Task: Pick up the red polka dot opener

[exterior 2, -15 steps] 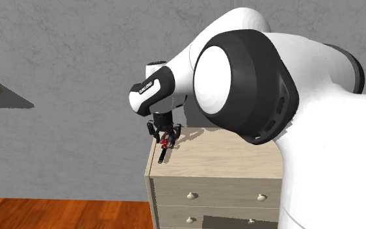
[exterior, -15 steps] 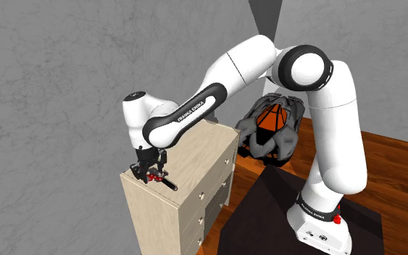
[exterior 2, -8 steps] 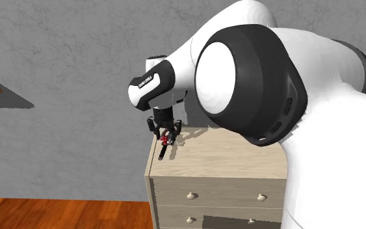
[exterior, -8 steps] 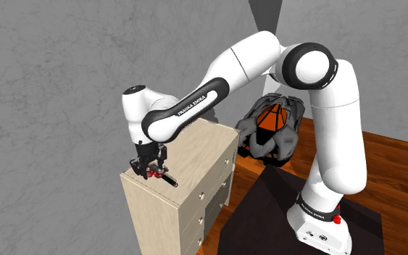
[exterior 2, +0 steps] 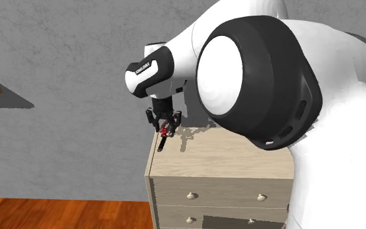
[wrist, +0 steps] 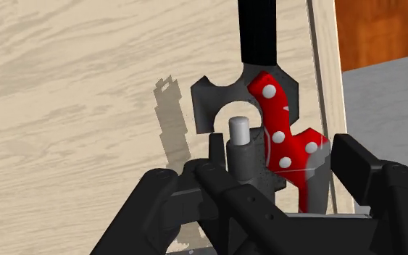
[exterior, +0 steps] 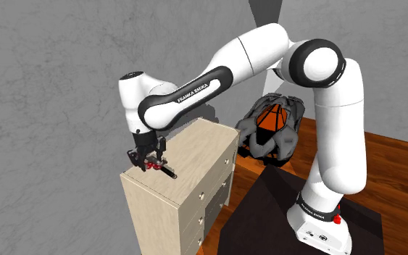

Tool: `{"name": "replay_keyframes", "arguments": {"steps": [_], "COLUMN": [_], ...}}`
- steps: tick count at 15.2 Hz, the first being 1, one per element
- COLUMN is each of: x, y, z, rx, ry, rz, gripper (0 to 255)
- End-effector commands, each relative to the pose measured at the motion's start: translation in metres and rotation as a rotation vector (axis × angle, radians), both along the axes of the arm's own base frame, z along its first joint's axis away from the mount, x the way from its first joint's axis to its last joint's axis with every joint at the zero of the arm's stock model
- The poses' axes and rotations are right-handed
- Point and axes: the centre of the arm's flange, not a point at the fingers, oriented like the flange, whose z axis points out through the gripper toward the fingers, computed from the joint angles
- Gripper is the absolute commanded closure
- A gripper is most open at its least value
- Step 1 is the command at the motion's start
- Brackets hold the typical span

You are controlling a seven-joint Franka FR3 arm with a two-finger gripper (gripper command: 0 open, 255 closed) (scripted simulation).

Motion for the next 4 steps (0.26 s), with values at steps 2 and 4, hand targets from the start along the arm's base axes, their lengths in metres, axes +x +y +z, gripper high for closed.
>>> {"name": "replay_keyframes", "arguments": {"steps": [2, 4], "x": [-0.0011, -0.0011], "y": [0.0001, 0.0001], "z": [0.0159, 0.0167], "rx": [0.000, 0.000], "ry": [0.000, 0.000], "rz": [0.000, 0.000], "gripper": [255, 255]}}
